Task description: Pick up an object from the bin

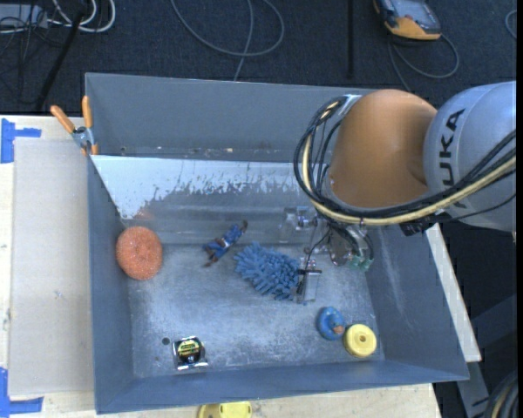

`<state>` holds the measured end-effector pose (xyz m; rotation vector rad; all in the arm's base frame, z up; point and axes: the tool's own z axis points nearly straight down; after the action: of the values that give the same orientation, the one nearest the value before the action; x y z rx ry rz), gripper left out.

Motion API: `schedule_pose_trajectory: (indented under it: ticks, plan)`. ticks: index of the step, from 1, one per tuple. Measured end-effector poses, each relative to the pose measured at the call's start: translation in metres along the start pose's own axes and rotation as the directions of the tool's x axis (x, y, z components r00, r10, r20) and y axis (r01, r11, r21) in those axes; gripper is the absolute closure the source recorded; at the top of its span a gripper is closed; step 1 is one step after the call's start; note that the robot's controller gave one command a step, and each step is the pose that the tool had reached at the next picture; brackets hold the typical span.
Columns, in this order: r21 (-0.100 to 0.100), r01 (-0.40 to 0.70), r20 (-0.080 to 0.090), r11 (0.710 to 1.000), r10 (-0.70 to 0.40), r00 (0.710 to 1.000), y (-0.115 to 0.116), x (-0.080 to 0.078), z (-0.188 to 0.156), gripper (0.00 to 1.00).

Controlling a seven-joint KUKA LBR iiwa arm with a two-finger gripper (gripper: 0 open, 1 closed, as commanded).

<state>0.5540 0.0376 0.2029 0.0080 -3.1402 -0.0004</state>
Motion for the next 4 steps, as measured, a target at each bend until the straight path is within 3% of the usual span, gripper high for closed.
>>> schedule_pose_trajectory:
  ticks: [1,2,3,4]
  plan:
    - [0.000,-0.013,0.004,1.000,0.013,1.000,-0.003,-0.009,0.030,0.00]
    - [0.000,-0.111,0.001,0.994,0.111,0.994,-0.001,-0.003,0.063,0.00]
    - [0.000,-0.222,0.002,0.975,0.222,0.975,-0.017,-0.027,0.104,1.00]
    - [0.000,-0.222,0.002,0.975,0.222,0.975,-0.017,-0.027,0.104,1.00]
